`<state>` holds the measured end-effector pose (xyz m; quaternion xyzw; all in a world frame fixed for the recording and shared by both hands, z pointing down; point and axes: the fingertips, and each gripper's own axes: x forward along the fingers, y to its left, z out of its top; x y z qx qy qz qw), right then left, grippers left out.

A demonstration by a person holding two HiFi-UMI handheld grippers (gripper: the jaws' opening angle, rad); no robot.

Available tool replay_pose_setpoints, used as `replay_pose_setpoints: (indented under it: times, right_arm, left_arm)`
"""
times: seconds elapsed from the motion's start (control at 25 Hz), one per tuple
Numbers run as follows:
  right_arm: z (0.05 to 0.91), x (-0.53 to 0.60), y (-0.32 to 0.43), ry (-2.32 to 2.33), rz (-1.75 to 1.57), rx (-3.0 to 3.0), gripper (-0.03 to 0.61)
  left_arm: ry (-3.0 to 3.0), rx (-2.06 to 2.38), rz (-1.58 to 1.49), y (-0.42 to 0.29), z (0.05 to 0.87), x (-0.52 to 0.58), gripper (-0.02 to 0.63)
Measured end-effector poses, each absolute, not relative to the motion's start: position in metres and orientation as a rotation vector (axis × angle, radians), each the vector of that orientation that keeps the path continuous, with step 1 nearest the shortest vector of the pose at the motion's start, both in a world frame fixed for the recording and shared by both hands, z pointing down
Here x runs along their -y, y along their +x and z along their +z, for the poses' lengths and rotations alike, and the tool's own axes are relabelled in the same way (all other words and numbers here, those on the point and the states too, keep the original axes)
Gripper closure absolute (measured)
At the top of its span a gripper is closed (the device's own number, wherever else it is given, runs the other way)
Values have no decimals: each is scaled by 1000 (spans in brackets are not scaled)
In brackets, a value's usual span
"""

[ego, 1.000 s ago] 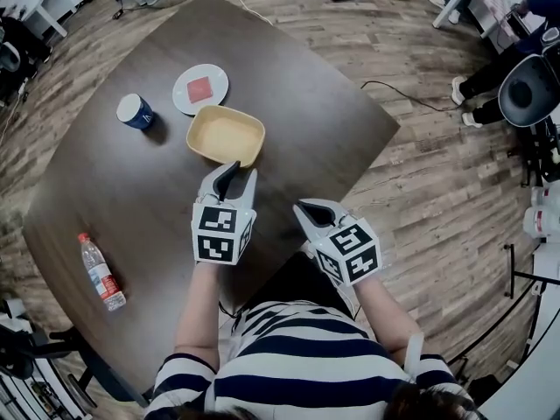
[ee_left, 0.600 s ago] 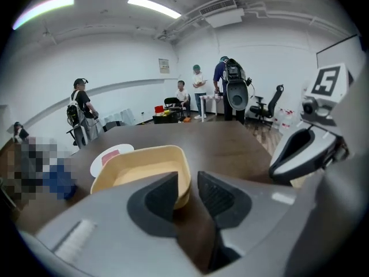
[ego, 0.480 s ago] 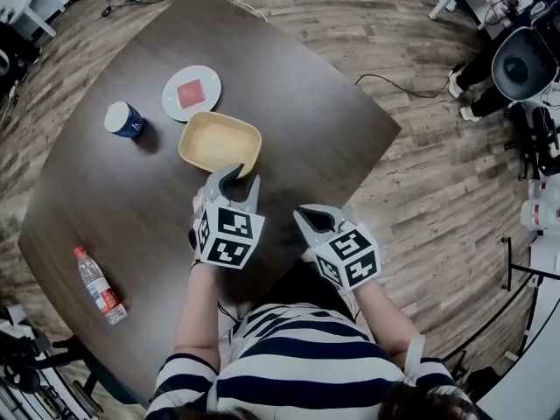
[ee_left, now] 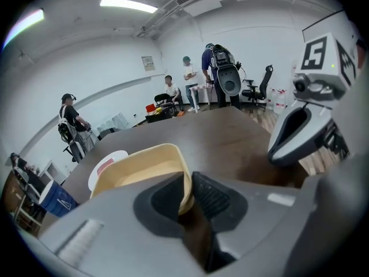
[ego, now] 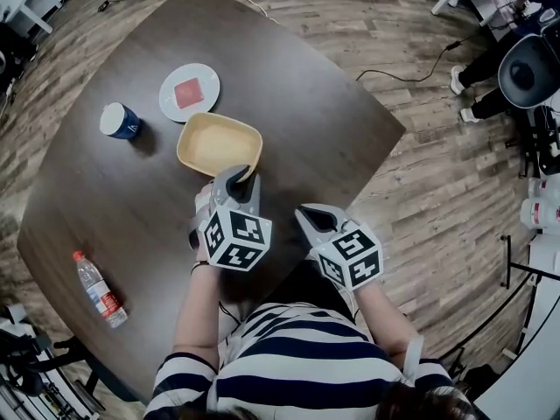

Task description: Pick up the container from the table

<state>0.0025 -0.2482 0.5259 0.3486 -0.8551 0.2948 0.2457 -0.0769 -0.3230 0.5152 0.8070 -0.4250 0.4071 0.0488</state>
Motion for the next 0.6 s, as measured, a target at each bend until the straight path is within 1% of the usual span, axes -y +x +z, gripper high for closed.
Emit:
replay_pose_setpoints:
  times: [0.2,0.6]
  right_arm:
    - [527,251,4,966,814,2345,580]
    - [516,231,23,986,798,2363,580]
  left_arm:
    - [2480,1270,1212,-75,514,324,614]
    - [2499,1276,1303,-70,506,307,614]
